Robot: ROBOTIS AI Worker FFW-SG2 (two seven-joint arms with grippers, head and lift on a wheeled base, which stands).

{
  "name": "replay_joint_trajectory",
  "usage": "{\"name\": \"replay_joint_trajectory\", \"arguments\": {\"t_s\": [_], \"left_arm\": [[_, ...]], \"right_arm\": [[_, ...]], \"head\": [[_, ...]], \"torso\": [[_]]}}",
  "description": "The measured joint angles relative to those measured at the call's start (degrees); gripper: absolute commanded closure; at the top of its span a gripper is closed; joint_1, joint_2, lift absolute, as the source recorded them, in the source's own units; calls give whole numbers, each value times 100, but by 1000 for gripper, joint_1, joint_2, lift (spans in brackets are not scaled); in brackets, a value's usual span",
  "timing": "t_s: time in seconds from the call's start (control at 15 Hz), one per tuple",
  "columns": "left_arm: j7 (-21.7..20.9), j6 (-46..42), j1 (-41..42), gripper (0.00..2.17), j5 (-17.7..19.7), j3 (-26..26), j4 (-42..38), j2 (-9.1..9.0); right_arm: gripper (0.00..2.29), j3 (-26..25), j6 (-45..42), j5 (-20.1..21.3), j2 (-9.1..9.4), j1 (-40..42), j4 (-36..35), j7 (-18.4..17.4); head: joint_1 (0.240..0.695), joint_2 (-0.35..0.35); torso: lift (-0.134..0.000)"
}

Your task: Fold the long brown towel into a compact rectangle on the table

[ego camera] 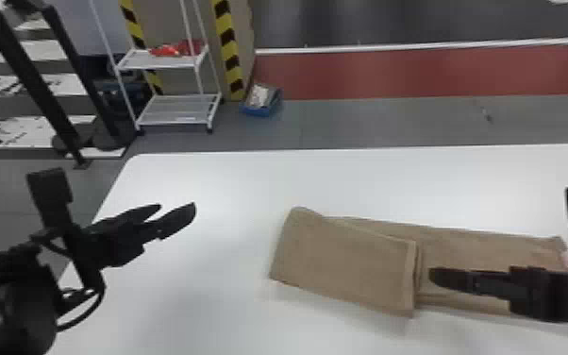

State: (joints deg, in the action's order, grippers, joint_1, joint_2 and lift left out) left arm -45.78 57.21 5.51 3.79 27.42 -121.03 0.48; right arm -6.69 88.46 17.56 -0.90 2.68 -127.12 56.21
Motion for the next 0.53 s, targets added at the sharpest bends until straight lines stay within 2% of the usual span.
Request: {"name": "replay_joint_trajectory", "arguments": {"t_s": [0.2, 0.53], "left_arm": [[-83, -115, 83, 49, 167, 180, 86, 27], [-179, -161, 132, 49, 332, 356, 130, 174]], "right_arm": [[286, 403, 82, 394, 67, -180, 293, -149], [289, 650, 150, 809, 73, -503, 596, -214]], "head": [[695, 189], [695, 201]], "torso": [[-124], [-124]]}}
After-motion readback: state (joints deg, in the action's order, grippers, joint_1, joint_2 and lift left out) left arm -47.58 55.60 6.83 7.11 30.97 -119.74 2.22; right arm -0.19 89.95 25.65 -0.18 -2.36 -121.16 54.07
